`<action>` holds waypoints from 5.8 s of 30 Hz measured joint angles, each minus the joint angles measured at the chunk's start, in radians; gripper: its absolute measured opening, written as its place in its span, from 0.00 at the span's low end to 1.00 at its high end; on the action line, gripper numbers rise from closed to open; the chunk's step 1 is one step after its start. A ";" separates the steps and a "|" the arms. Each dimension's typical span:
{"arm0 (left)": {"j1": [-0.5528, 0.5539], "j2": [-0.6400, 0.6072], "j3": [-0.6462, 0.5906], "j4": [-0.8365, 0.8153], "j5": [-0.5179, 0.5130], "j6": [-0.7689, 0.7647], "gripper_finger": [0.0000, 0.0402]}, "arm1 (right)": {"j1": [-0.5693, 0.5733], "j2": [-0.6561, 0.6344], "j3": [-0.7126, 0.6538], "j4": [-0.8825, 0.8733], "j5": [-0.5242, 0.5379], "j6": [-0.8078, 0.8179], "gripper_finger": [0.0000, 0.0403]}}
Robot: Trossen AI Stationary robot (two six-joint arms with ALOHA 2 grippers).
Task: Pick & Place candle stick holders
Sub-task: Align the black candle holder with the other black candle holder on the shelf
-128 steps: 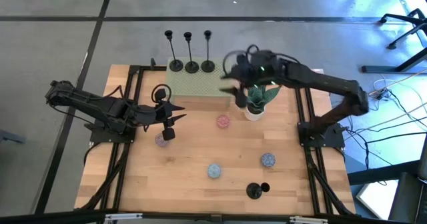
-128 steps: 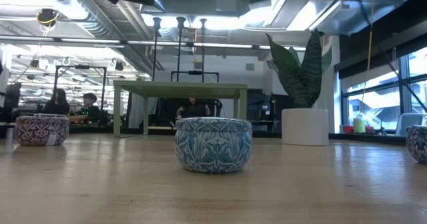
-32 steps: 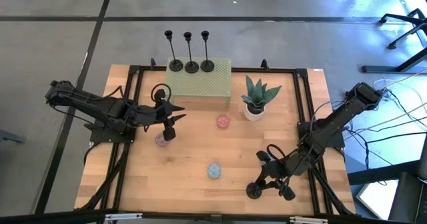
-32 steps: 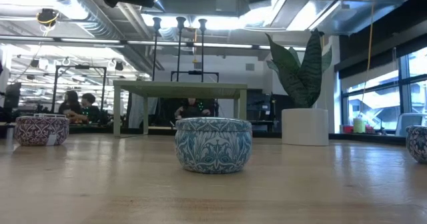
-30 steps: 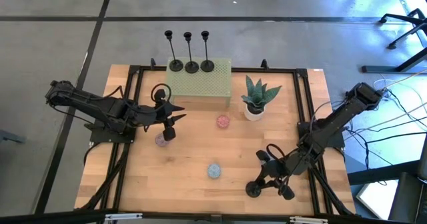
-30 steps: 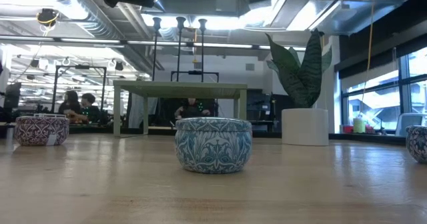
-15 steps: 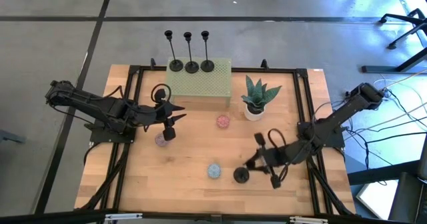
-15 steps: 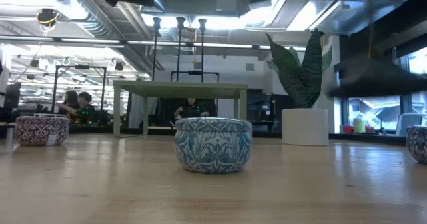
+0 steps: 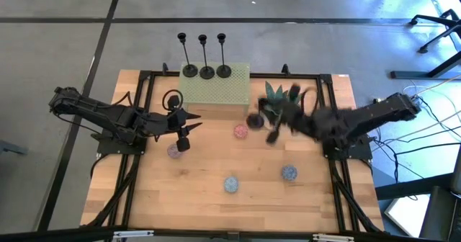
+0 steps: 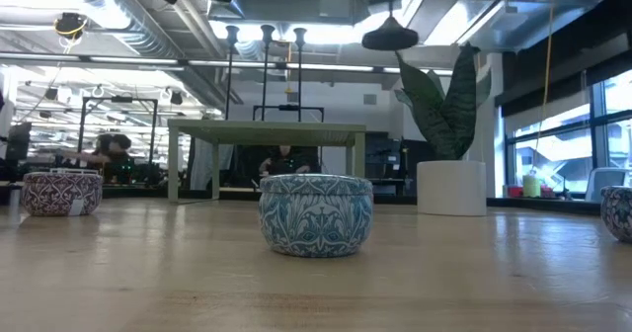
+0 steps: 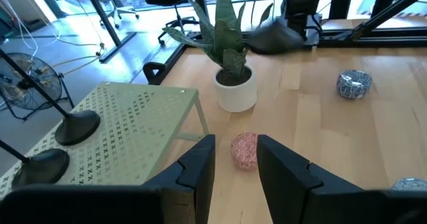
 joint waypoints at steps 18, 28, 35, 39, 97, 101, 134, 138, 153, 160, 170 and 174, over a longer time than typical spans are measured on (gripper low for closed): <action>0.001 0.000 0.000 0.000 0.000 0.015 0.27 | -0.765 0.121 0.066 0.129 -0.818 0.169 0.22; 0.000 0.000 0.000 0.000 -0.005 0.034 0.27 | -0.868 0.312 0.066 0.335 -0.896 0.183 0.22; 0.000 0.000 0.000 0.000 -0.006 0.034 0.27 | -0.892 0.382 0.066 0.364 -0.895 0.183 0.22; 0.000 0.000 0.000 0.000 -0.005 0.027 0.27 | -0.902 0.414 0.066 0.404 -0.893 0.183 0.22; 0.000 0.000 0.000 -0.001 -0.001 0.024 0.27 | -0.939 0.423 0.066 0.323 -0.795 0.176 0.22; 0.000 0.000 0.000 -0.001 -0.005 0.025 0.27 | -0.939 0.423 0.066 0.315 -0.798 0.177 0.22; 0.000 0.000 0.000 -0.001 -0.004 0.026 0.27 | -0.939 0.423 0.066 0.270 -0.858 0.142 0.24; 0.000 0.000 0.000 -0.001 -0.004 0.026 0.27 | -0.939 0.423 0.066 0.225 -0.858 0.142 0.26; 0.000 0.000 0.000 -0.001 -0.016 0.026 0.27 | -0.938 0.423 0.066 0.151 -0.839 0.168 0.26; 0.000 0.000 0.000 0.000 -0.020 0.026 0.27 | -0.938 0.423 0.066 0.155 -0.839 0.168 0.19; 0.000 0.000 0.000 0.000 -0.021 0.026 0.27 | -0.938 0.423 0.066 0.189 -0.840 0.168 0.16; 0.000 0.000 0.000 0.000 -0.021 0.026 0.27 | -0.939 0.423 0.066 0.197 -0.839 0.168 0.13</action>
